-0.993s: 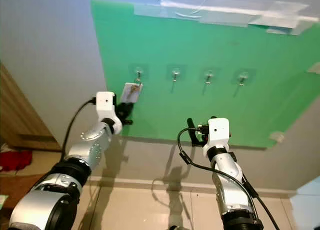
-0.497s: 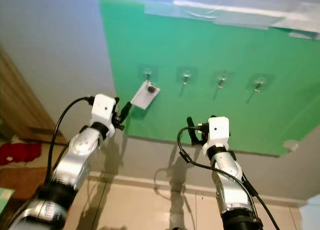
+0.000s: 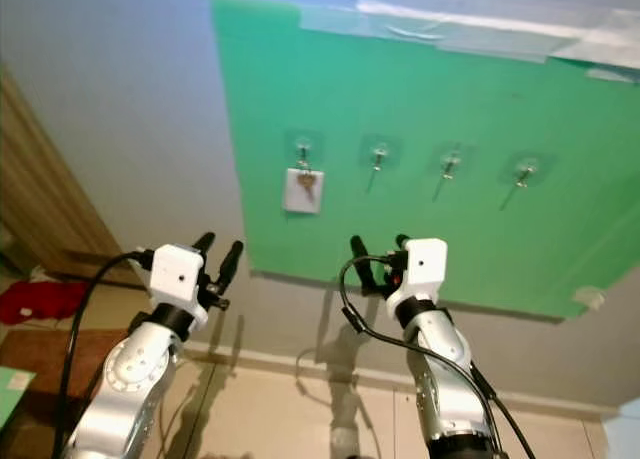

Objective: Hang keys on a hook

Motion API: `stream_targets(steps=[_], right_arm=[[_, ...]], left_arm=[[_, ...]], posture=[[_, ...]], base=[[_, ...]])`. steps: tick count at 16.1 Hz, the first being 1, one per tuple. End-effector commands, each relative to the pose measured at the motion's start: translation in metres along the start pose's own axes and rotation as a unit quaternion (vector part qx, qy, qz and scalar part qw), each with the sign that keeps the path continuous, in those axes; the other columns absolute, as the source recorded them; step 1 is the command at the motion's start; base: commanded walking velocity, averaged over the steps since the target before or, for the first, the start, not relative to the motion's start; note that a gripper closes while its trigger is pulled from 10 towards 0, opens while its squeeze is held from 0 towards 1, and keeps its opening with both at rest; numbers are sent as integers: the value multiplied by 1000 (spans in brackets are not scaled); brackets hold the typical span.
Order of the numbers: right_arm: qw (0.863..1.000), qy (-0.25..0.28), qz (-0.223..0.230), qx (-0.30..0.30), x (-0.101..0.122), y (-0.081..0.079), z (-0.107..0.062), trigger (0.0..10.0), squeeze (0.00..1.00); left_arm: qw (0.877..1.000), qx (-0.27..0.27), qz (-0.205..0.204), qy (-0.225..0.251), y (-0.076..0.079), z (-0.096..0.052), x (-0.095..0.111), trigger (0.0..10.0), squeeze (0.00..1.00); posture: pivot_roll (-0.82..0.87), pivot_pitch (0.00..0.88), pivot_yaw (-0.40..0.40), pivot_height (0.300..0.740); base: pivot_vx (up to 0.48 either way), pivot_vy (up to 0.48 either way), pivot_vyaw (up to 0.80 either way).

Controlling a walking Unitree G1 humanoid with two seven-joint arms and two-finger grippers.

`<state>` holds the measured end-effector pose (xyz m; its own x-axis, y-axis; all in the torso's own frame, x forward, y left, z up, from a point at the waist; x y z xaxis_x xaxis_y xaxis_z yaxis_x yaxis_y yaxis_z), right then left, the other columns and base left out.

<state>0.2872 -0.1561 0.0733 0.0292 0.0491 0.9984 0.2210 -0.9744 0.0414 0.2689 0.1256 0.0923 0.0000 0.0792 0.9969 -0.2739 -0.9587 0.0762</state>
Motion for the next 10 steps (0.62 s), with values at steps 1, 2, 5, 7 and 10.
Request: stream_targets(steps=[1,2,5,7,10], right_arm=[[999,-13,7,-32,-2,13,1,10000,0],[999,-18,5,-39,-4,15,1,10000,0],[998,-26,5,-54,-4,20,4,10000,0],[998,-35,1,-51,-3,20,5,10000,0],[998,-38,-1,-53,-4,18,6,10000,0]], left_arm=[[1000,14,-6,3,-9,2,11,10000,0],[1000,8,-1,1,-6,2,12,10000,0],[1000,-22,13,-8,4,3,14,10000,0],[999,-29,2,-14,5,4,15,10000,0],[999,-41,-11,-24,7,6,14,10000,0]], posture=[[14,0,13,740],[14,0,13,740],[2,0,22,740],[0,0,24,740],[-8,0,31,740]], base=[[0,0,0],[0,0,0],[0,85,0],[0,472,0],[0,472,0]])
Point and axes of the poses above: a point about 5 cm out from each wrist's last joint towards the gripper, its own z axis pointing out of the wrist towards the gripper, its own x axis along the axis of the wrist's last joint, y = z × x, the point moved 1 cm from there along z, pointing out of the wrist towards the gripper, and after that the axes turned 11 degrees about -z, right-handed, at the moved point
